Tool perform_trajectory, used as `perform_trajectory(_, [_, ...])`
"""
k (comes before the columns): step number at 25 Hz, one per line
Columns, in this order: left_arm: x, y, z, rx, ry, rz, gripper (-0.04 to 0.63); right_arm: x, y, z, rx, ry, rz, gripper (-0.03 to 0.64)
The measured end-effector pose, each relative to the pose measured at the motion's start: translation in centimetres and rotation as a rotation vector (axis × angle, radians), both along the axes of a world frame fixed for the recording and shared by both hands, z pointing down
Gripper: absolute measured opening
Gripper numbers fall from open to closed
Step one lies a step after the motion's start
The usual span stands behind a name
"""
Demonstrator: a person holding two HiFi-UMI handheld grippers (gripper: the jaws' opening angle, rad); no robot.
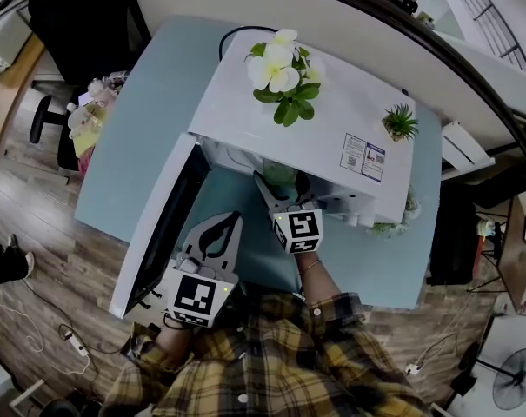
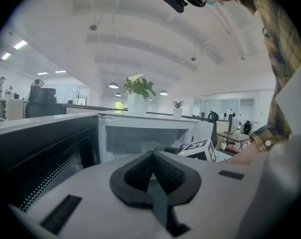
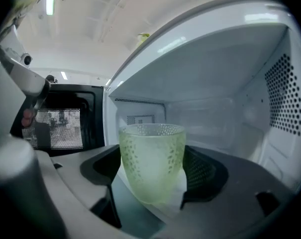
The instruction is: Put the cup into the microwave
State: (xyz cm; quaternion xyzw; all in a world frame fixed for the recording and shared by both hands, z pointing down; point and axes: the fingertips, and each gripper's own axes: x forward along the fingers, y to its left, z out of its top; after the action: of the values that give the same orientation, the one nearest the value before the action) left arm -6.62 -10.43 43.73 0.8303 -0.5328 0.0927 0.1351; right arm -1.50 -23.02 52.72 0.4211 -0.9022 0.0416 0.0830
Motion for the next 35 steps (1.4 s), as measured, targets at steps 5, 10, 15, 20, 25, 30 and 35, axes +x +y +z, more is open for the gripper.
perform_trajectory(5, [0.0,0.3,-0.2,0.007,0.002,-0.006,-0.011,0.7,0.0,-0.1,-0.007,0.000,0.019,0.376])
perform_trajectory(10, [0.3,0.6,-0.3,0.015,0.001,-0.002,-0.011,1.3,0.8,-0.4,-0.001,0.001,0.019,0.374])
perform_trajectory(15, [0.4,0.7,-0.4,0.023,0.002,0.004,-0.011,2.0,2.0,-0.1,0.011,0.035,0.039,0.374])
perform_trajectory(20, [0.7,0.8,-0.5,0.027,0.003,0.011,-0.011,2.5,3.3,0.3,0.018,0.082,0.054,0.328])
perform_trajectory(25, [1.0,0.9,-0.7,0.031,0.003,0.020,-0.011,2.8,3.8,0.5,0.029,0.113,0.070,0.196])
perform_trajectory(30, [0.8,1.1,-0.6,0.031,0.001,0.016,-0.011,2.6,3.3,0.4,0.033,0.124,0.075,0.130])
perform_trajectory(35, [0.3,1.3,-0.7,0.038,0.002,0.000,-0.011,2.1,2.7,0.3,0.044,0.132,0.076,0.075])
